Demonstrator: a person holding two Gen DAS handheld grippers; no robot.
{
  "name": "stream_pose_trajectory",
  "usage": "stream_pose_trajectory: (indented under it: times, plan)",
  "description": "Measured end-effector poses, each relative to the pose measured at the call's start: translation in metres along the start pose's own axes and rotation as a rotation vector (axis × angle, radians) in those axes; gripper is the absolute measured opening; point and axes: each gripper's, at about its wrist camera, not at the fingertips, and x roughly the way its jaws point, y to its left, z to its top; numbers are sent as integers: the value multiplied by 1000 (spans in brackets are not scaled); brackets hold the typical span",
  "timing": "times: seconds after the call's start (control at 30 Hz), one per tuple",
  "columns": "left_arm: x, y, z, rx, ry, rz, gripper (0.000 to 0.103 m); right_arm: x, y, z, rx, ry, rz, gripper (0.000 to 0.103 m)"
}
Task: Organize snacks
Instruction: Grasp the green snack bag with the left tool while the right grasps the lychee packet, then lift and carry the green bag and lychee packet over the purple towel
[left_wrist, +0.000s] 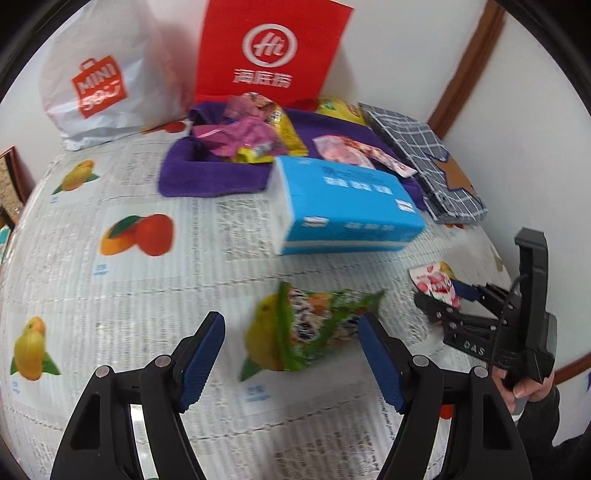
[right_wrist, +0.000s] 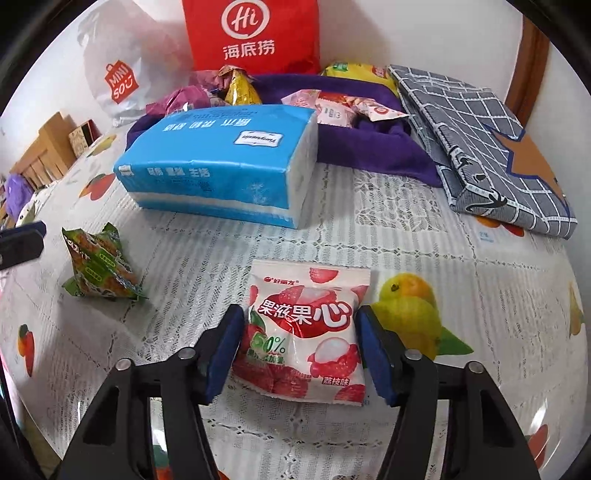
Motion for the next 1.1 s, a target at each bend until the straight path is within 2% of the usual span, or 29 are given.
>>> stream_pose_trajectory:
  times: [0.07, 0.13, 0.23, 0.3, 0.4, 0.47, 0.63, 0.8, 1.0, 1.1]
  plan:
    - [5, -8, -1, 17, 6, -13, 73, -1, -6, -1, 8, -6, -31, 60]
    - [12, -14, -3, 31, 18, -15, 73, -2, -14, -3, 26, -12, -27, 60]
    - [26, -19, -6, 43, 38, 18, 74, -3, -17, -6, 29, -32, -37, 60]
    - [35, -19, -7, 35, 51, 39, 74, -3, -16, -8, 27, -46, -50, 60]
    - [42, -14, -8, 5, 50, 10, 74, -4, -15, -11, 31, -59, -58, 60]
    - [48, -12, -8, -10, 52, 16, 74, -4, -15, -11, 34, -61, -57, 60]
    - [54, -11, -7, -18, 24, 10, 73, -3, -14, -10, 29, -59, -62, 60]
    - [53, -8, -4, -11, 3, 15, 61, -1, -11, -4, 30, -48, -57, 58]
    - [43, 13, -1, -9, -29, 107, 60, 5, -5, 7, -12, -45, -68, 57]
    - [43, 25, 1, -49, -50, 109, 60, 7, -7, 9, 0, -54, -61, 57]
